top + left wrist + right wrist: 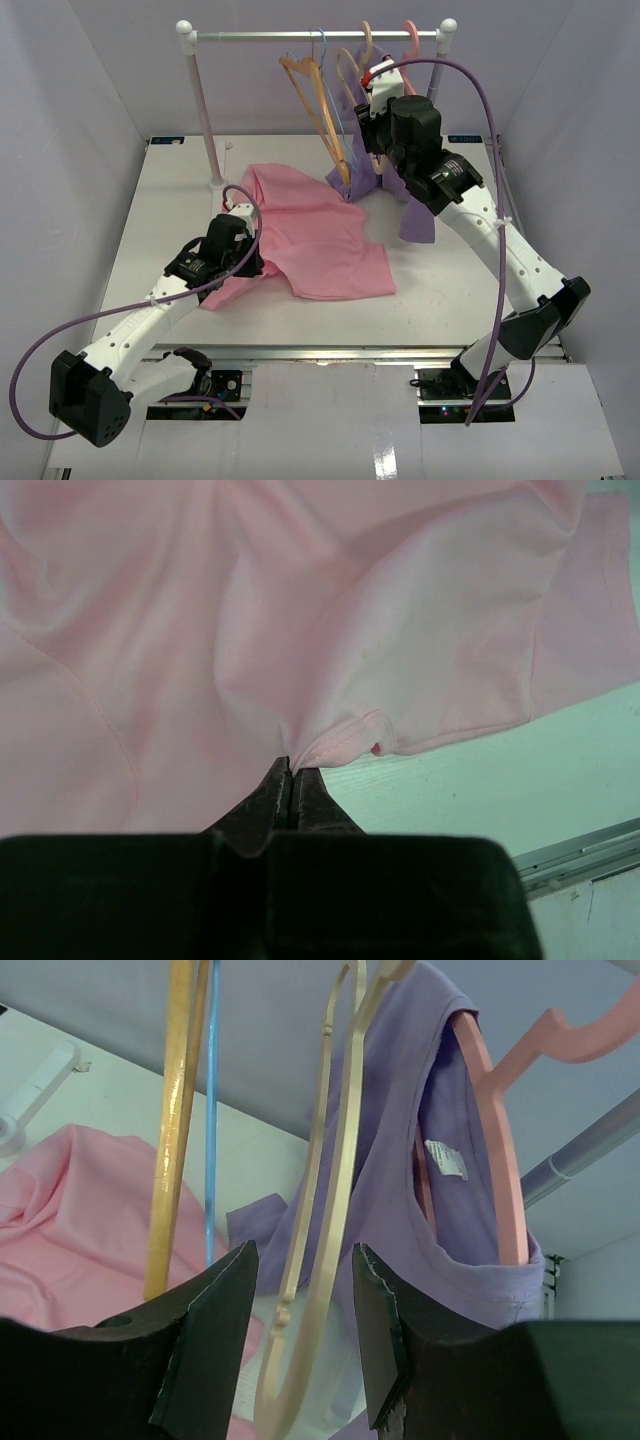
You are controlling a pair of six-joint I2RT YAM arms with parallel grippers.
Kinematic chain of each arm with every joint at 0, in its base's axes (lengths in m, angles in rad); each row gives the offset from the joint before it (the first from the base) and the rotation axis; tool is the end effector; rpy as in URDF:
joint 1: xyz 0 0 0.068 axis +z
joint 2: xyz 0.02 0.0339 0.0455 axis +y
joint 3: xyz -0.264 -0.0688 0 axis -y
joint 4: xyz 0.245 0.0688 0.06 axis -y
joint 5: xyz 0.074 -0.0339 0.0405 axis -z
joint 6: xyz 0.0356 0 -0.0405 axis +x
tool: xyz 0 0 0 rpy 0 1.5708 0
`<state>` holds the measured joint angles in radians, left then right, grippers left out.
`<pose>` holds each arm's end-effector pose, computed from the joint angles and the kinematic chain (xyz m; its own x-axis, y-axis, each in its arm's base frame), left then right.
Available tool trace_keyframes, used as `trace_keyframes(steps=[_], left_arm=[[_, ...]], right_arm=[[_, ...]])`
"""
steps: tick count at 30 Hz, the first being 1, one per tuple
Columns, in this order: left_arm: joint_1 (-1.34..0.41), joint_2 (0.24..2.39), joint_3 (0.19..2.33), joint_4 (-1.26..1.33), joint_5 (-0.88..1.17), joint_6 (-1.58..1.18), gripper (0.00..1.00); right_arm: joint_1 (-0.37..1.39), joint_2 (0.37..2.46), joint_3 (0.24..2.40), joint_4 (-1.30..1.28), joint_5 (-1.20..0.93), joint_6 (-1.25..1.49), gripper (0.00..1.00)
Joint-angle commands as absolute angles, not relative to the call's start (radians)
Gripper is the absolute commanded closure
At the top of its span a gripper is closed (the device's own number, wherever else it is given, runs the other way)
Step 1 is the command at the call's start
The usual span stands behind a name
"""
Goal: Place the t-shirt on the hanger
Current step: Pick up the hanger from the clothesline.
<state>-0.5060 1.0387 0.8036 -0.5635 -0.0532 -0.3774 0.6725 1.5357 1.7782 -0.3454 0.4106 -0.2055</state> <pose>0.1887 -0.1024 0.2638 -0.7489 -0.0057 -0.6626 0.1889 0.9567 -0.2217 0.2750 0.2008 0.4835 -0.0255 -0.2595 -0.9654 -0.2715 0.9312 -0.2431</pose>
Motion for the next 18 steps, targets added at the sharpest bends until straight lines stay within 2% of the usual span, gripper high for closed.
trace_keyframes(steps=[1, 14, 17, 18], left_arm=[[-0.503, 1.008, 0.798, -0.548, -0.034, -0.370, 1.00], [-0.509, 1.000, 0.788, -0.543, -0.029, -0.367, 1.00], [-0.511, 1.000, 0.789, -0.545, -0.031, -0.367, 1.00], [-0.511, 1.001, 0.790, -0.545, -0.030, -0.367, 1.00]], right_arm=[[0.657, 1.549, 1.825, -0.290, 0.357, -0.277, 0.50], [0.532, 1.672, 1.848, -0.282, 0.271, -0.284, 0.41], [0.524, 1.691, 1.848, -0.284, 0.252, -0.288, 0.42], [0.522, 1.695, 1.848, -0.283, 0.248, -0.288, 0.45]])
